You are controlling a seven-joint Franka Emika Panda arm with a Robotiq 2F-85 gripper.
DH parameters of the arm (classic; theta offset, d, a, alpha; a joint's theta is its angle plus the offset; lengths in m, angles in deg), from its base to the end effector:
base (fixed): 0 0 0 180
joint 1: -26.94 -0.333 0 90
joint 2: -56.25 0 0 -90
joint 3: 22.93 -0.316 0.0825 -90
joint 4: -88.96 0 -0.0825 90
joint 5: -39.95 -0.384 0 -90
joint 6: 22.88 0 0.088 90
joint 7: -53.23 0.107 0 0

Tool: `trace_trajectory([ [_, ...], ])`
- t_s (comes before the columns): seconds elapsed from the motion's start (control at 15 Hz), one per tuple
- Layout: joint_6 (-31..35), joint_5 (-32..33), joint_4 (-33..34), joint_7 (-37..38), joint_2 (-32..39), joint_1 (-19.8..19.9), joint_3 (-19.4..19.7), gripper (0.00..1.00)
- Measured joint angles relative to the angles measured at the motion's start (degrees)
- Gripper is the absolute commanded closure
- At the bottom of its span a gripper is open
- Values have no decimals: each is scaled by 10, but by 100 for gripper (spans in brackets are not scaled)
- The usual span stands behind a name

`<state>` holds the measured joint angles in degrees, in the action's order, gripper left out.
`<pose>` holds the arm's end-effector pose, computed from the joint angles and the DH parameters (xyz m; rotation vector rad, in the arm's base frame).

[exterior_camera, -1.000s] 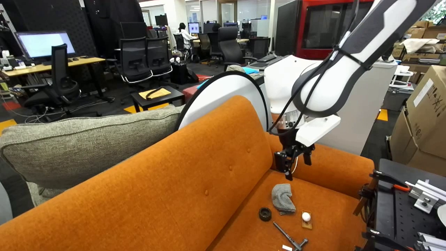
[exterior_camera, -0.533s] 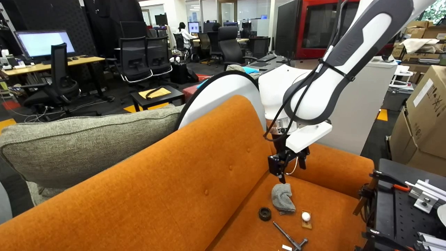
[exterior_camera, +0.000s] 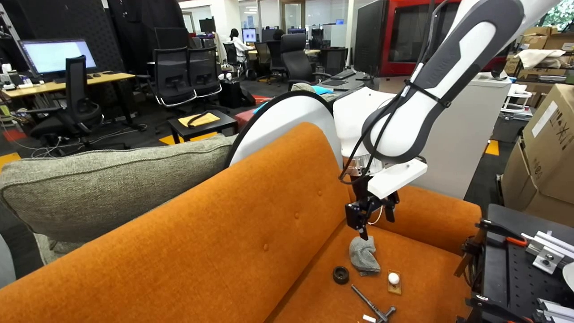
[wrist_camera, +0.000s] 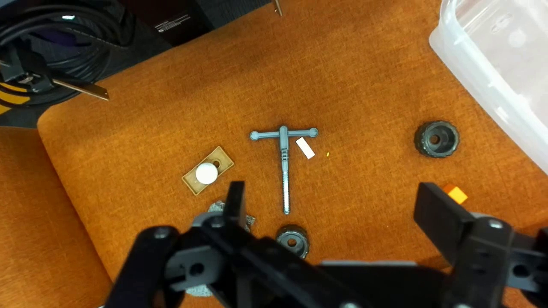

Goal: Put the metal tool in the storage box

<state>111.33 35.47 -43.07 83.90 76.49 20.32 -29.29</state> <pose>0.4759 0.1139 0.1716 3.0113 -0.5681 -0.5000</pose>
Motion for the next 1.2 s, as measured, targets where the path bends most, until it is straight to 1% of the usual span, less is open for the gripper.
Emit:
trace_trajectory([
  [0.13,25,-21,7,-25,29,1,5,0],
  [0.4,90,-34,43,-58,120,4,33,0],
  [0.73,116,-68,108,-68,248,10,39,0],
  [0.87,116,-69,117,-68,263,8,40,0],
  [1.2,116,-69,116,-68,256,7,40,0],
])
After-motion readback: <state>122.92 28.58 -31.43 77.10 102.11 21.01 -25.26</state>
